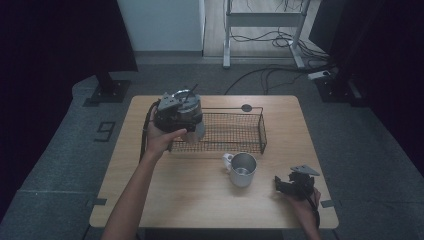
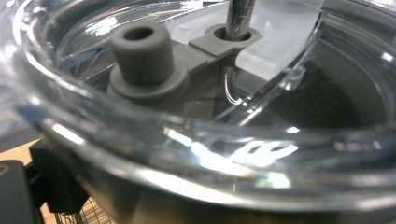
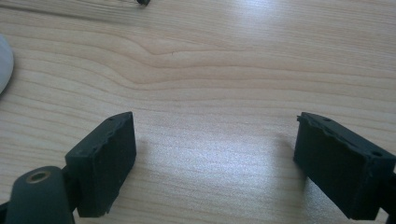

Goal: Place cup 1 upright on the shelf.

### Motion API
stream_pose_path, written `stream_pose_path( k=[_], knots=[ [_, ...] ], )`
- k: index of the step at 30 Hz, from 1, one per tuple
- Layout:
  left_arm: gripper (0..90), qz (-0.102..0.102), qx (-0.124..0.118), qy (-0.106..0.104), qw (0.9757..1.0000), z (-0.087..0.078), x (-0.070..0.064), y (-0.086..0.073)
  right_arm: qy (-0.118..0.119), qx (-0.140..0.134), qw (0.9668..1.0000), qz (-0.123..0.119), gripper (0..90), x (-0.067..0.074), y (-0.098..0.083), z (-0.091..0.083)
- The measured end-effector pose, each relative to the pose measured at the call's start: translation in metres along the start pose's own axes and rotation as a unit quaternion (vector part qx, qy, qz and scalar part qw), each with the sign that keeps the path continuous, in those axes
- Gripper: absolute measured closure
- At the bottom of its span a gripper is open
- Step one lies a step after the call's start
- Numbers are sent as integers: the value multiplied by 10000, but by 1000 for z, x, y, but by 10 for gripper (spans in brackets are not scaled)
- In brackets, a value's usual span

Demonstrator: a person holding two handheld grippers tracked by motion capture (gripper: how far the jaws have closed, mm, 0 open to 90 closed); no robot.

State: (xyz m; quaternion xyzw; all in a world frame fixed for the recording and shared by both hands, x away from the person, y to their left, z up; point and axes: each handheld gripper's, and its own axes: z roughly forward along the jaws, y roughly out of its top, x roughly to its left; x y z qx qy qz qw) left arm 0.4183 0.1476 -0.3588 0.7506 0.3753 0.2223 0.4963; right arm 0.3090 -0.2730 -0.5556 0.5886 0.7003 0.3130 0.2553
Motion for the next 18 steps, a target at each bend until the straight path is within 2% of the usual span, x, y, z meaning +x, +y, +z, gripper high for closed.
stream_pose_path(
  k=[7,18],
  knots=[
    [42,1,71,74,9999,8,6,1,1,-1,10000,-4,126,0,0,0],
    [41,-104,141,53,9998,24,15,1,0,2,10000,2,126,0,0,0]
  ],
)
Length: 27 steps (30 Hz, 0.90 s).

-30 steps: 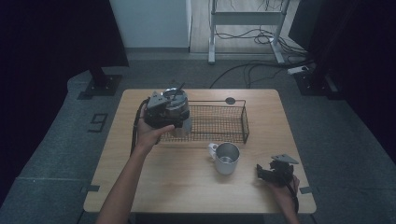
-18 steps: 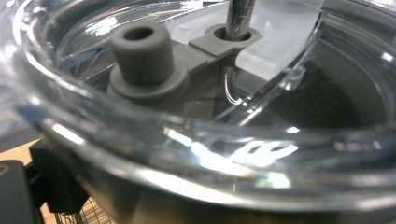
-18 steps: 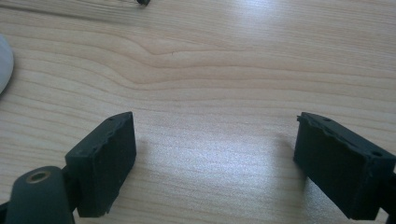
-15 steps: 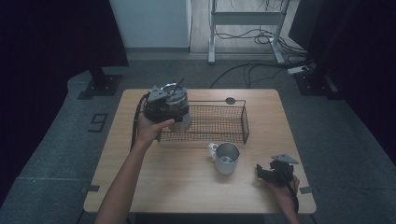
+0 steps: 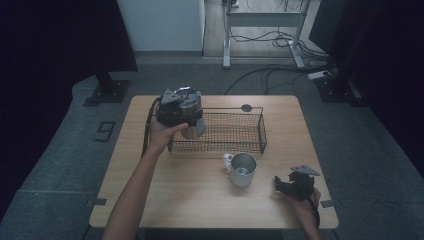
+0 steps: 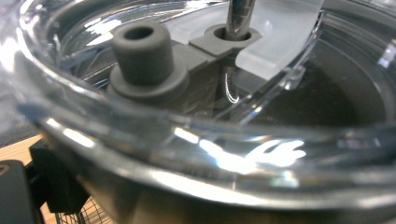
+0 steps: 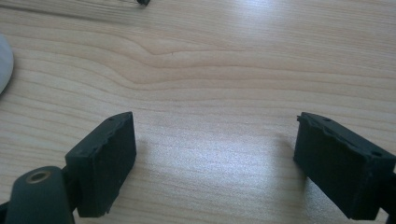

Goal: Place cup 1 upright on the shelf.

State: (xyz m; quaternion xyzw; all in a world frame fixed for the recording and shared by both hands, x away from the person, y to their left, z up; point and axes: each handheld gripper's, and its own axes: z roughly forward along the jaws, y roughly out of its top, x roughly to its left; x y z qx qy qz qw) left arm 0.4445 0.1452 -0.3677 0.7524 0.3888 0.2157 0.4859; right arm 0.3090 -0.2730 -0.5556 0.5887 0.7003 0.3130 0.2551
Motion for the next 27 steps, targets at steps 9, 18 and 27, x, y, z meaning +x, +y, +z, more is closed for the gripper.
stream_pose_path(
  k=[9,18,27],
  knots=[
    [41,41,102,79,9999,13,3,3,2,3,10000,-3,126,0,0,0],
    [42,92,100,202,9997,21,8,7,2,2,10000,-2,126,0,0,0],
    [42,11,176,238,9996,38,13,1,2,1,10000,-4,126,0,0,0]
  ],
)
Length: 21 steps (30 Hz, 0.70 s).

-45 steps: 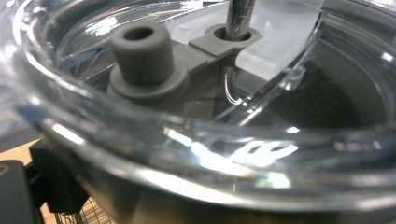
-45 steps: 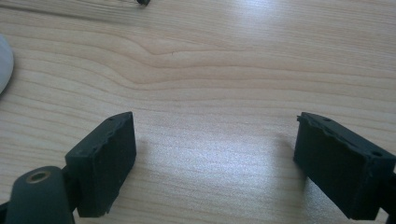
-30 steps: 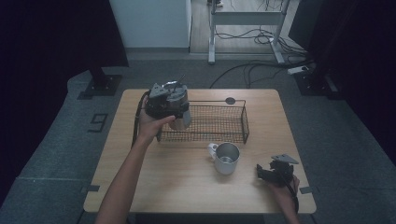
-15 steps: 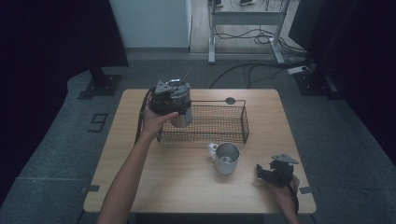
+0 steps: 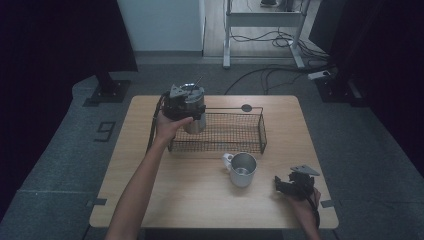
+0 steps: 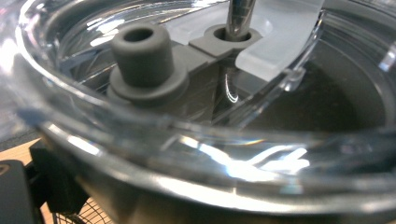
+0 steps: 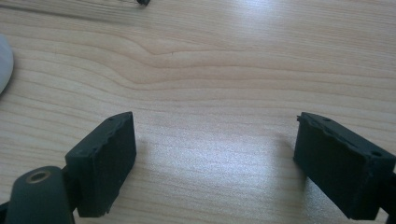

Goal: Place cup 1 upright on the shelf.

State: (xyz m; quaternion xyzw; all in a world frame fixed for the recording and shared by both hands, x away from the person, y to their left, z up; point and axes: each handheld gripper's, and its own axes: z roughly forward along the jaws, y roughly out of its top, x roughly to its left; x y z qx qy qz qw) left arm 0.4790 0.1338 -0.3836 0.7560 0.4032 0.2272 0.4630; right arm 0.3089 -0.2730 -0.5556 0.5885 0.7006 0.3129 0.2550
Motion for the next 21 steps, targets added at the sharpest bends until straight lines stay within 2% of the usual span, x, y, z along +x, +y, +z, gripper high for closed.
stream_pose_path(
  k=[21],
  knots=[
    [42,-40,269,83,9996,28,1,-16,-1,-2,10000,0,127,0,0,0]
  ],
)
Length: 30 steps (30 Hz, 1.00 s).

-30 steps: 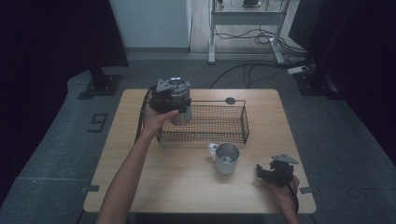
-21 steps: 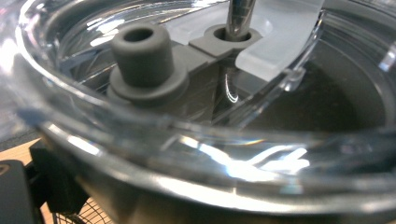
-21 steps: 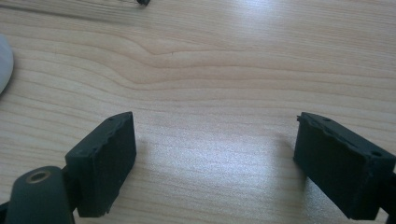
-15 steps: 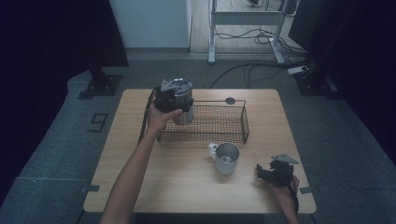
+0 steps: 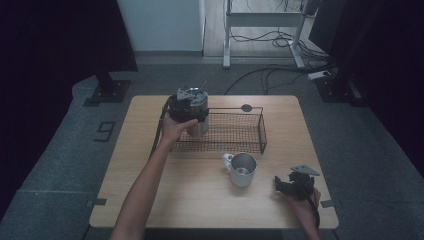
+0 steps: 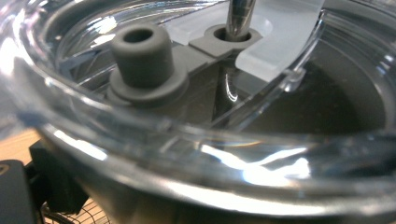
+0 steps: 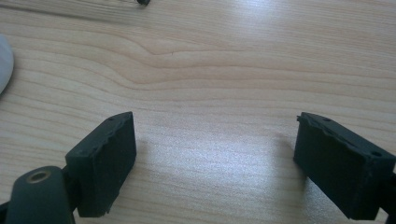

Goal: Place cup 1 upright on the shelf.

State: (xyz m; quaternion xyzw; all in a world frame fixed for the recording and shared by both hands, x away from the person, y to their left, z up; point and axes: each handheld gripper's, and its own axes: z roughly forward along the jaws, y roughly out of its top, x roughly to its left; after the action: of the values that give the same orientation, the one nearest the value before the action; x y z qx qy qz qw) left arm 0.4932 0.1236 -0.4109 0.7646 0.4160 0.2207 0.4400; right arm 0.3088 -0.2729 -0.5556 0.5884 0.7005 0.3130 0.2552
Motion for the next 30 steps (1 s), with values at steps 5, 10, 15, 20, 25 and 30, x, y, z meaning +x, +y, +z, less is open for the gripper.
stream_pose_path(
  k=[5,10,15,20,25,30],
  knots=[
    [42,-47,57,71,9999,5,2,-5,0,0,10000,-3,127,0,0,0],
    [41,-95,127,121,9998,10,3,-10,0,0,10000,-3,127,0,0,0],
    [41,-49,192,134,9997,15,2,-14,2,0,10000,-2,127,0,0,0],
    [41,-93,194,131,9997,18,1,-16,2,0,10000,-2,127,0,0,0],
    [41,-80,238,132,9996,21,1,-18,-1,0,10000,-2,126,0,0,0],
    [41,-108,299,134,9994,25,1,-22,0,0,10000,-4,127,0,0,0]
  ],
)
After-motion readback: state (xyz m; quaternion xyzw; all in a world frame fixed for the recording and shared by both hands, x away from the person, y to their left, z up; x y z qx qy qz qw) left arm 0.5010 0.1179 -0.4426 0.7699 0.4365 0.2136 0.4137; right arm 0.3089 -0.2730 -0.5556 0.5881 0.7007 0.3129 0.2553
